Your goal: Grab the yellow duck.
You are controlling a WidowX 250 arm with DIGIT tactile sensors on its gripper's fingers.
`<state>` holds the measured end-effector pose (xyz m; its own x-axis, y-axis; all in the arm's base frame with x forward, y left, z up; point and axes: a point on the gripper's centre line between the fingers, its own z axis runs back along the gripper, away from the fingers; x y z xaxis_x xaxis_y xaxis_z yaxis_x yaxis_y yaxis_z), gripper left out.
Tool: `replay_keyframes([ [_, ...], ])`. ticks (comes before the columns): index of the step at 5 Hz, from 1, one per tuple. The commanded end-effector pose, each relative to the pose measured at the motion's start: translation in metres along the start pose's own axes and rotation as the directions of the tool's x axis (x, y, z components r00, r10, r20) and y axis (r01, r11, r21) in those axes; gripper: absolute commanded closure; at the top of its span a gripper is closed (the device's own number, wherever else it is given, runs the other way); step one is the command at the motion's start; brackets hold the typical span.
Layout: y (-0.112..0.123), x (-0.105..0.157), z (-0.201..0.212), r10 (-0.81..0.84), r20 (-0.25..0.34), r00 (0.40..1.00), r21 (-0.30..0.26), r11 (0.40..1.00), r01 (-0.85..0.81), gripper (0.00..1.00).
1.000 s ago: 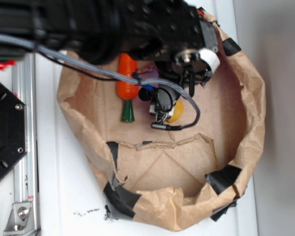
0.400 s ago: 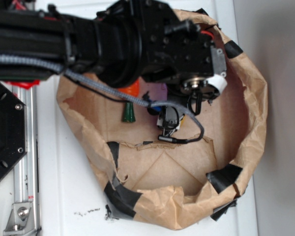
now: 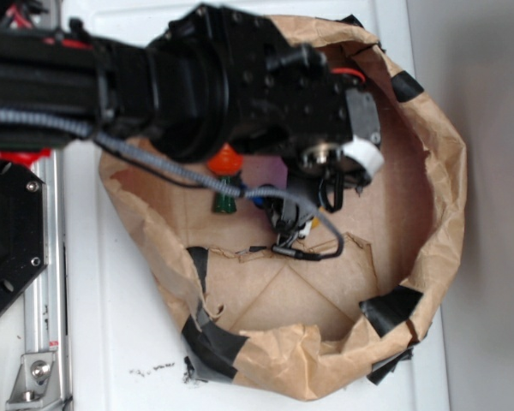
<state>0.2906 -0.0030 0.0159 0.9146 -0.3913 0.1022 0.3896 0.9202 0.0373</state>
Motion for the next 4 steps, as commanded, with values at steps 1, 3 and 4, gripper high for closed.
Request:
replay_keyframes([
  [1, -0.019, 0.006, -0.008, -0.056, 0.035, 0.998, 0.017, 0.998, 0.056, 0.00],
  [3, -0.025, 0.020, 0.009, -0.078, 0.095, 0.992, -0.059, 0.995, 0.084, 0.00],
  [4, -0.027, 0.031, 0.014, -0.073, 0.134, 0.988, -0.099, 0.991, 0.087, 0.00],
])
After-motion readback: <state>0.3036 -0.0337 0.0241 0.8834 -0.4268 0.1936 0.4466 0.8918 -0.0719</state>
